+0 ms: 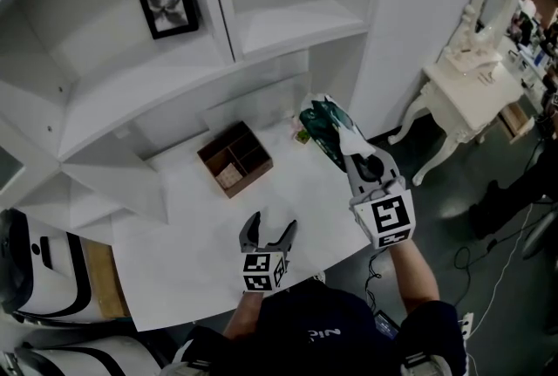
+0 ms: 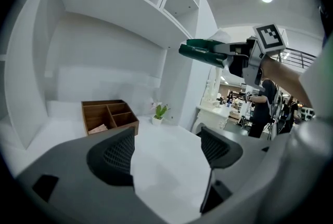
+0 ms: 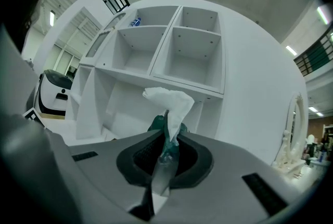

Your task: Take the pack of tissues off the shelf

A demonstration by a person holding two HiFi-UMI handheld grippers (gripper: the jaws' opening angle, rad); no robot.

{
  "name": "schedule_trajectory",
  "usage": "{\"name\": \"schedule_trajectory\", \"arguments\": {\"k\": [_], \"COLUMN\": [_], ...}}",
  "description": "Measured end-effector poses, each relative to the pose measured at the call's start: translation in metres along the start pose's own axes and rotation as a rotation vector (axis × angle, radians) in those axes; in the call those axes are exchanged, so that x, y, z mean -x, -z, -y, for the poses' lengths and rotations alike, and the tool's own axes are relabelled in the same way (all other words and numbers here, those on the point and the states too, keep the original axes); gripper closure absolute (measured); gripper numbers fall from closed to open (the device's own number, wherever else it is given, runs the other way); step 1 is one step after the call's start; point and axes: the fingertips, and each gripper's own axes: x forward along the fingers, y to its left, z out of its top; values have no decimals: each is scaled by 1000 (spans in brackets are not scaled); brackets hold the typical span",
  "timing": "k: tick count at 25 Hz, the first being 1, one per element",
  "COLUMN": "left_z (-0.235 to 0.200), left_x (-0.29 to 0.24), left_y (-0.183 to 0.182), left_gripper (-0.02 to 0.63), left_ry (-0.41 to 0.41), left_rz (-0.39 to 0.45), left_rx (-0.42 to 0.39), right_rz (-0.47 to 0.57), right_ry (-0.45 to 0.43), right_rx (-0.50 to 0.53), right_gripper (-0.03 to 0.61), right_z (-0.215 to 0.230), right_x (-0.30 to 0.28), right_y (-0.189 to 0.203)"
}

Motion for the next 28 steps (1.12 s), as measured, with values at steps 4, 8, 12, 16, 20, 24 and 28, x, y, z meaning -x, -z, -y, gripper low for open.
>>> {"name": "schedule_trajectory", "arguments": {"k": [4,8,12,16,20,24,28], "left_z": [1,1,3,3,3,-2,-10], "left_x": [-2,-4,-5,-7,-8,-5,2], "left_y": [0,0,-1,0,1,2,8], "left_gripper": [216,216,216,216,216,216,216], "left_ry": [7,10,23,23,22,8,-20], "left_rz": [1,1,5,0,-1,7,2], "left_rx": [-4,-7,-18,-27,-34,-40,-36], "right_rz": [-11,-27,-22,-48,-76,-114,-174], "right_ry": [-11,-19,-25,-30,-30,-45,-65], "right_rx": [-7,-36,-52,-79,-110,-149,-168], "right_gripper": [565,565,565,565,565,565,565], "right_z": [-12,-21,-36,-48,-62,-80,-104], "right_x": [0,-1,1,-1,1,3,9], "right_y": [14,31,51,70,94,121,150]}}
